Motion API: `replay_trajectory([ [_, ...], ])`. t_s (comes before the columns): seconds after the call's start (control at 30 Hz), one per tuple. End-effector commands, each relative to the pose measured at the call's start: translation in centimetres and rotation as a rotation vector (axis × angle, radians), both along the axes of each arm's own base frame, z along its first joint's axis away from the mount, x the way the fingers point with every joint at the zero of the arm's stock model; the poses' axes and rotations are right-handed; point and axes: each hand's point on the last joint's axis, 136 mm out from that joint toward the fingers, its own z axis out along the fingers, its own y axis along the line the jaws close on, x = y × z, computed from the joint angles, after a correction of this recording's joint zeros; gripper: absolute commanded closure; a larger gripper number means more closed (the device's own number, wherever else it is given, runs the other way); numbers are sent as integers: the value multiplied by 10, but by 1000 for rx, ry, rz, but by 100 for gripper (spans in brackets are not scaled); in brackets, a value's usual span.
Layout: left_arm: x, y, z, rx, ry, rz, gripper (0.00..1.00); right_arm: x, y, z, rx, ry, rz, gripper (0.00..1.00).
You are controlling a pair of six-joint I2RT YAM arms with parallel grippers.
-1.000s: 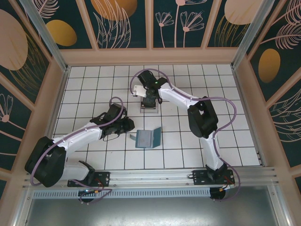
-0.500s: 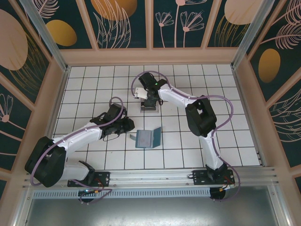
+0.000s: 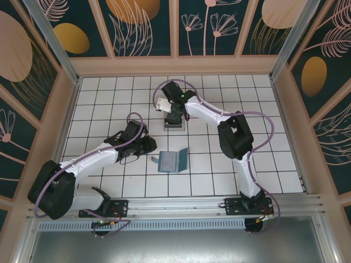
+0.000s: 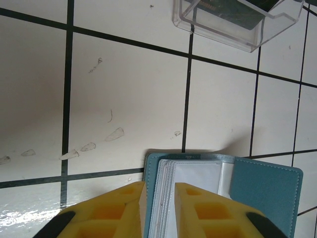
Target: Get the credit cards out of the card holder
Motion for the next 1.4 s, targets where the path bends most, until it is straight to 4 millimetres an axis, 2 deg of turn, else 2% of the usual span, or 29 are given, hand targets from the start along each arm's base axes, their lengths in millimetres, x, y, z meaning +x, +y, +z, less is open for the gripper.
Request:
replay_trajectory([
  [0.0, 5, 6, 6, 28, -27, 6, 77, -11, 5, 38, 108, 4, -58, 38],
  [0.13, 8, 8, 7, 37, -35, 10, 77, -20, 10, 55, 239, 41, -165, 40],
  [0.33, 15, 15, 7, 45, -47, 25, 77, -41, 7, 60, 419, 153, -424, 45],
  [0.43, 15, 23, 3, 53, -45, 38, 77, -55, 1, 53, 475, 240, -586, 52],
  [0.57, 17, 35, -5, 53, -34, 60, 77, -84, -3, 39, 498, 311, -704, 53],
  [0.73, 25, 50, -9, 44, -26, 84, 77, -121, -2, 21, 546, 498, -846, 54],
  [0.9, 38, 65, -9, 12, -31, 116, 77, -166, 21, 10, 662, 744, -913, 59],
  [1.0, 48, 75, -5, 10, -47, 139, 77, -183, 29, 5, 687, 820, -978, 59],
  [1.2, 58, 81, 1, 17, -73, 143, 77, -207, 51, 6, 767, 984, -1010, 58],
  [1.37, 58, 80, 0, 16, -75, 132, 77, -218, 60, -7, 727, 1066, -1060, 57],
])
